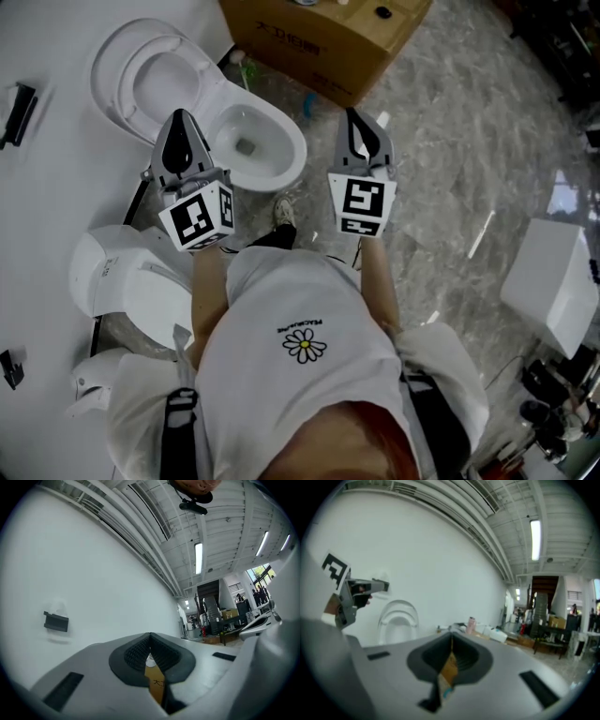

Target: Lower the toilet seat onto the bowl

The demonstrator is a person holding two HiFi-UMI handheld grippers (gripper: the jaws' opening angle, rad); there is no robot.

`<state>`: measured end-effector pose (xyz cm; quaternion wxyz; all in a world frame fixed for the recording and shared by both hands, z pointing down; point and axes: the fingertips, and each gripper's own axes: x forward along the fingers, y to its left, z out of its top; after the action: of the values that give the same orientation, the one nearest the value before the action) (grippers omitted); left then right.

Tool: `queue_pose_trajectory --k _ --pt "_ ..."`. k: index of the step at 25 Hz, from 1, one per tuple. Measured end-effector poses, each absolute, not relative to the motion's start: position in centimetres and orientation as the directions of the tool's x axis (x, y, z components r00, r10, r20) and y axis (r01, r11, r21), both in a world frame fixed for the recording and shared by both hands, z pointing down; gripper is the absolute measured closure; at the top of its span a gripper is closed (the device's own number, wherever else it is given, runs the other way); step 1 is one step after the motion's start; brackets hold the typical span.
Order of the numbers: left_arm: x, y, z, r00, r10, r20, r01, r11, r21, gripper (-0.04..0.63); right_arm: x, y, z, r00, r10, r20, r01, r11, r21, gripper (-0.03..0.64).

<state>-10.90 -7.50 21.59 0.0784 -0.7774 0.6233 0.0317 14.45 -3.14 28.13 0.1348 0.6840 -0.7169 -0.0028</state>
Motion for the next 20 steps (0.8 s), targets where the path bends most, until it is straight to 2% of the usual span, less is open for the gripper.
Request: queue_pose_trajectory --k 6,12,20 --pt "-12.3 -11.6 22.0 0.164 -0.978 -0.129 -0.986 -0.159 -0.047 0.575 13.2 -8.9 28.8 -0.06 -0.975 0.215 -0.975 0.104 0.197 0.586" --pt "-10.9 -14.4 22.6 0.13 -0.987 -0.099 -0.991 -0.125 -0.056 0.575 14.6 -13.5 29.5 -0.107 -0.965 0.241 -0.974 0.151 0.172 0.586" --pt "-9.8 -18.1 23.2 0.025 -0.996 -0.083 -1.0 -0.024 -0.016 0.575 14.7 -19.8 28.9 -0.253 -0.94 0.228 -0.943 0.292 0.158 0.586"
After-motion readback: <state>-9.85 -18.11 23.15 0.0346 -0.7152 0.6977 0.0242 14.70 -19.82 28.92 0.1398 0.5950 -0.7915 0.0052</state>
